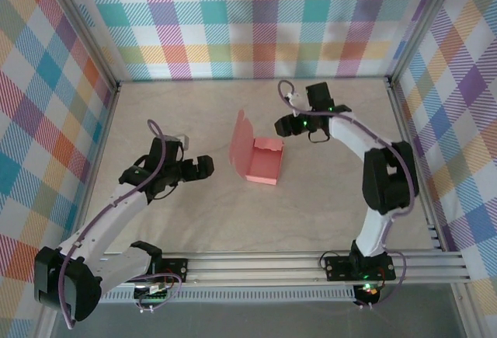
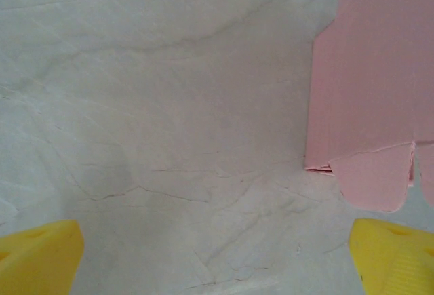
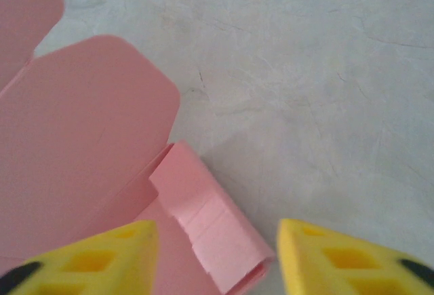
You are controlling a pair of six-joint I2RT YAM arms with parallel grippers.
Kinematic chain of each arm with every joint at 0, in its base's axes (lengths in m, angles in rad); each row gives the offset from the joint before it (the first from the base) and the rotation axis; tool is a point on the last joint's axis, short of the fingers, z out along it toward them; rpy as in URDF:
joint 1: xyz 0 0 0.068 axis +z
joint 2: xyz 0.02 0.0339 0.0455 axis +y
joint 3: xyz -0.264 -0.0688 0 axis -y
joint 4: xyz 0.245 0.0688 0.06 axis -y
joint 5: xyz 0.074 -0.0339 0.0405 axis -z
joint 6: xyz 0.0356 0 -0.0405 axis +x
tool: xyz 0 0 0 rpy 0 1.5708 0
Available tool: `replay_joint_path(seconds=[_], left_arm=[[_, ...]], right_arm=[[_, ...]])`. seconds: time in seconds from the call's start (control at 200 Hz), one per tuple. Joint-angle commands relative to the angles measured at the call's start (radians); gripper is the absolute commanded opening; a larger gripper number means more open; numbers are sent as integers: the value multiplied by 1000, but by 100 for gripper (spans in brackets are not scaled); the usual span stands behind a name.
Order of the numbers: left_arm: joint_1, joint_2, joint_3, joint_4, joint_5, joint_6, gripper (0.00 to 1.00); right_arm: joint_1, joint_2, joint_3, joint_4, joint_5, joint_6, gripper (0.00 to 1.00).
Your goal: Fold the paper box
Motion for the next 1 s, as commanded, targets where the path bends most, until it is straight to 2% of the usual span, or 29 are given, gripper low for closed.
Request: replay_joint_path(seconds=[0.0,0.18,0.33,0.66,0.995], left_arm=[[-17,3,-16,33,2,-30,100],[-18,18,-6,25,-9,-16,100],[-19,29,-1,17,-13,-5,100],[-20,46,-9,23,6,0,100],[-19,65,-42,58,20,-6,100]], right_arm=[[-13,133,168,-197,-98,-149,38],[-8,270,333,-288,-142,-170,30],[21,332,381,-322,-103,-178,28],[68,358,379,-354,-37,-214,27],[98,295,258,-324,52,-227,19]])
